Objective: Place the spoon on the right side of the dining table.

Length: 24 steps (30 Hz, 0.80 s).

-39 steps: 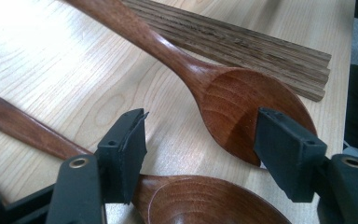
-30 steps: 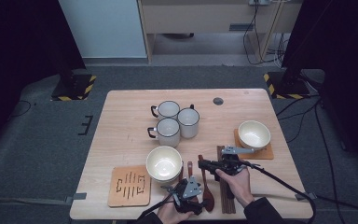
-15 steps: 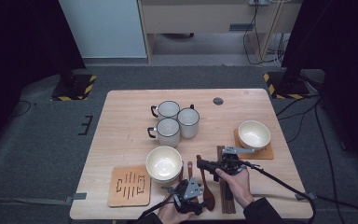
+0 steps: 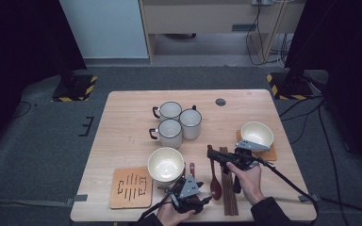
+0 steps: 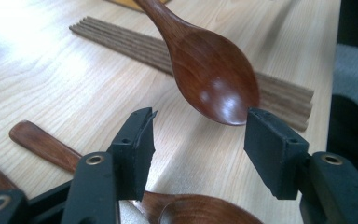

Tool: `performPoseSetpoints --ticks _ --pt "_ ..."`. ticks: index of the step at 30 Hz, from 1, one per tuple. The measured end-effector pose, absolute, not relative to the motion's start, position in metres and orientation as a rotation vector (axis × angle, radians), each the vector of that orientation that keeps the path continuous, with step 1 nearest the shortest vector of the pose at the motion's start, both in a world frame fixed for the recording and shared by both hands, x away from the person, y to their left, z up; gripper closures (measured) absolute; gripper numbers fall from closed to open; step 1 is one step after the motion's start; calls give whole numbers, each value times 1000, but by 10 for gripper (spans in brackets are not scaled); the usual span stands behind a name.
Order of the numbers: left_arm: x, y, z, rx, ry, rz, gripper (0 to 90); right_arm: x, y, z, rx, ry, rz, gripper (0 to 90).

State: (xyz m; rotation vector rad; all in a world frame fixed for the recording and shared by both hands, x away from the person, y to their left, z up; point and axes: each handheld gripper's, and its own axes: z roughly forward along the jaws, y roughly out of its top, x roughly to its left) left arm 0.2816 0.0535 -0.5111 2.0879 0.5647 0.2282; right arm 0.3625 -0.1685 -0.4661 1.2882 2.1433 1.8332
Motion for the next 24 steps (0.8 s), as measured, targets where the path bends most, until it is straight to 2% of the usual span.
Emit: performPoseSetpoints --ticks 11,24 --pt "281 64 -492 1984 606 226 514 366 -184 -450 1282 2001 1846 849" --pt "283 77 -471 1917 627 260 530 375 -191 -442 1284 1918 1830 849"
